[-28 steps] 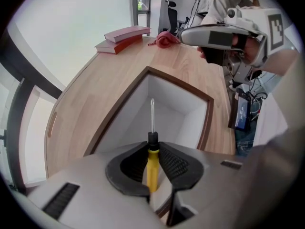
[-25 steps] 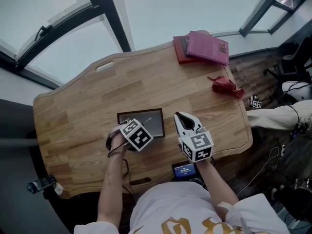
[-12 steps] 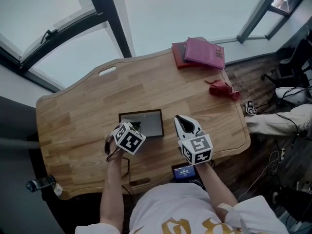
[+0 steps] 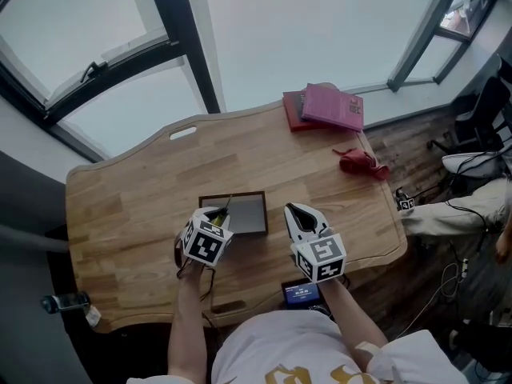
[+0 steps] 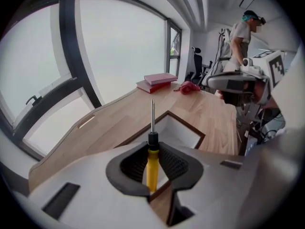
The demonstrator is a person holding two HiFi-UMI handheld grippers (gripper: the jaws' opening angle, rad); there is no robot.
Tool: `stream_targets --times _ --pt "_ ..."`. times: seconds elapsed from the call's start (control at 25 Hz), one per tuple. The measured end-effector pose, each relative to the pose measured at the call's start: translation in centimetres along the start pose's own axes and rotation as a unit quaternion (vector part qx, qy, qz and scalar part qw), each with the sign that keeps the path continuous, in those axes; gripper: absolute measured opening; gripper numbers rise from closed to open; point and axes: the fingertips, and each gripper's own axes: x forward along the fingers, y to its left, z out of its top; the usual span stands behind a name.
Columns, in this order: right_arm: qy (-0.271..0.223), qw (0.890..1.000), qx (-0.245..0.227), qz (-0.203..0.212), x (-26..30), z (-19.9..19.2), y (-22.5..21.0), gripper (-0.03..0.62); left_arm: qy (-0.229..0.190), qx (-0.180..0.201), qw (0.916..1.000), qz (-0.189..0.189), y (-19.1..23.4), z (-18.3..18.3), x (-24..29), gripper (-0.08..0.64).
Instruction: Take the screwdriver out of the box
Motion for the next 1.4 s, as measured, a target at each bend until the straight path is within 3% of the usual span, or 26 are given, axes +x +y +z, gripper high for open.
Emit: stream_targets --times 0.28,0.72,1.12,1.4 --pt "-0.011 1.0 -0.007 0.004 -1.5 0.5 0.8 0.032 -0.046 -0.026 0.9981 0.032 0.1 0.8 -2.2 0.078" --pt "-0.038 0.999 -0.024 0.0 -4.3 2.1 1.6 0.032 -0.148 -0.075 0.9836 0.071 0.2 3.2 -6.3 0.078" --pt "-0.058 0.998 -0.034 0.009 -5.9 3.2 3.3 0.032 -0.188 -0.108 0.9727 0.083 -0.2 2.3 -10.6 0.078" --pt "-0.082 0.996 -0.039 0.006 -8.2 4.0 4.7 0.032 -0.214 -0.107 0.9658 0.1 -1.8 1.3 -14.2 0.078"
